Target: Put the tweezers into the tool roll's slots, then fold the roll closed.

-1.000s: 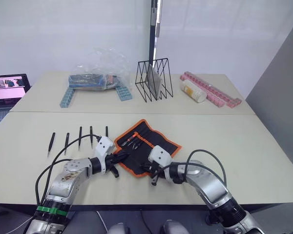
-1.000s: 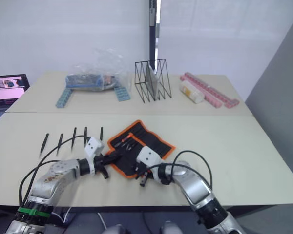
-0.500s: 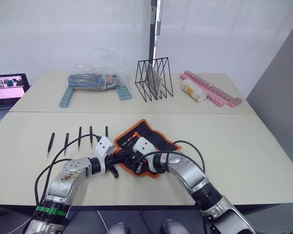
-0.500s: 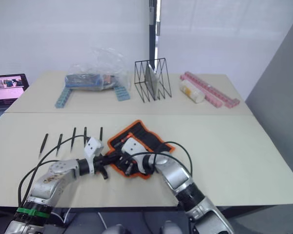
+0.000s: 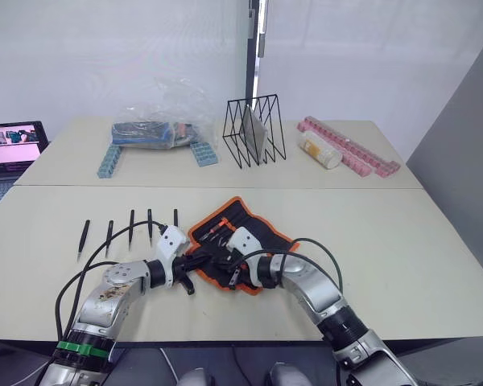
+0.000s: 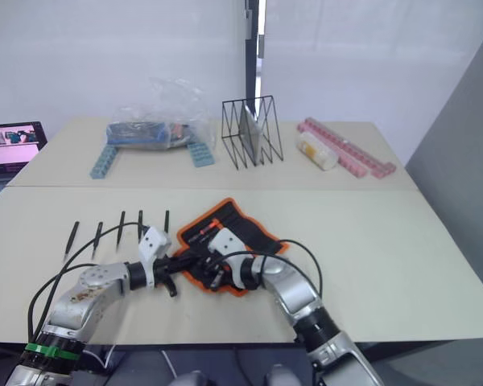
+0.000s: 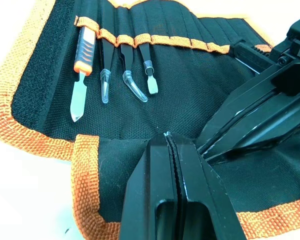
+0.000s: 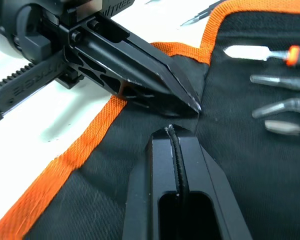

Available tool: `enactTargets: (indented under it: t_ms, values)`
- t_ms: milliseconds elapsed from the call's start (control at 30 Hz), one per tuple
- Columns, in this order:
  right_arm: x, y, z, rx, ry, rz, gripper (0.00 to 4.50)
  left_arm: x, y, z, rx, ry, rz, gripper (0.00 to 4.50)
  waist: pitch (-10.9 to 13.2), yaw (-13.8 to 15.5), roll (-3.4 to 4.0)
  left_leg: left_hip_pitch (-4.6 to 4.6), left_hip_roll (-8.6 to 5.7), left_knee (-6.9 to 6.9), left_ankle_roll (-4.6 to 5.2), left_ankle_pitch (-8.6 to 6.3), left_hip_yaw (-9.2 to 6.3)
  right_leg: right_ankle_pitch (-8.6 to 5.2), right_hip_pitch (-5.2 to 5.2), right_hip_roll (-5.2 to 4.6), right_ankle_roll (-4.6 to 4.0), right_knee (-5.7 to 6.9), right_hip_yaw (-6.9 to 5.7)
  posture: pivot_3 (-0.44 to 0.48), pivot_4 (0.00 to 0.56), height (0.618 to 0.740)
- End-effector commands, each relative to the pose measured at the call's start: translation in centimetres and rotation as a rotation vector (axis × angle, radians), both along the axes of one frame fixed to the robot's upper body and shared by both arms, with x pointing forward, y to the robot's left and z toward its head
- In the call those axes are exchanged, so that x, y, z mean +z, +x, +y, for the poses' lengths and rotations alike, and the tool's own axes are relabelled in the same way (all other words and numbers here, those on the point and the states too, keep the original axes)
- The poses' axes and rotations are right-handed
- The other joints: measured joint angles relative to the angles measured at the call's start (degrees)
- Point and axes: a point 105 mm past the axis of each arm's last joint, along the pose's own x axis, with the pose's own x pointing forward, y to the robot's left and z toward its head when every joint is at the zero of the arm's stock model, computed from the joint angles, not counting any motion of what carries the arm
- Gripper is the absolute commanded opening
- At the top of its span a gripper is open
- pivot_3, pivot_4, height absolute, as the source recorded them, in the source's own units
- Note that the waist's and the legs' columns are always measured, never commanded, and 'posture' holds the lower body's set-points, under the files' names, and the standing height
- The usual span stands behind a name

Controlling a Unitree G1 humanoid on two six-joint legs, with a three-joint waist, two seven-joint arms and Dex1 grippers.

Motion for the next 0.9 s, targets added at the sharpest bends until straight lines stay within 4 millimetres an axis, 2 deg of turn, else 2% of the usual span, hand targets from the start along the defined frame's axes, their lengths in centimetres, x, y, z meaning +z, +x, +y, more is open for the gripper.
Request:
enactTargets:
  t_ms: [33, 400, 600, 900]
  values:
    - [-3.7, -0.7, -2.3, -0.05, -0.085, 0.131, 0.0, -2.2, -0.7, 1.2, 0.034, 0.067, 0.083, 0.03, 0.0, -0.02, 0.0, 0.0, 0.0, -0.01, 0.0, 0.0, 0.0, 0.0, 0.01, -0.04, 0.0, -0.02, -0.04, 0.0, 0.15, 0.737]
    - [-5.3, -3.0, -4.6, -0.026, -0.19, 0.145, 0.0, -2.4, -0.7, 1.6, 0.04, 0.089, 0.083, 0.03, -0.53, 0.18, 0.49, 0.08, -0.1, -0.61, -0.01, 0.0, -0.03, 0.0, 0.14, -0.88, -0.03, -0.56, -1.18, 0.0, 0.15, 0.737]
    - [-5.9, -3.9, -6.4, -0.019, -0.259, 0.137, 0.0, -2.5, -0.8, 1.7, 0.039, 0.098, 0.084, 0.03, -0.62, 0.36, 0.53, 0.07, -0.11, -0.8, -0.03, 0.01, -0.02, -0.01, 0.17, -0.97, -0.06, -0.78, -1.28, 0.0, 0.15, 0.737]
    - [-6.2, -5.4, -7.9, 0.015, -0.351, 0.113, 0.0, -2.6, -0.7, 1.8, 0.039, 0.109, 0.085, 0.03, -0.66, 0.61, 0.53, 0.07, -0.11, -0.85, -0.27, -0.14, -0.02, -0.04, 0.18, -1.07, -0.11, -0.86, -1.39, 0.0, 0.15, 0.737]
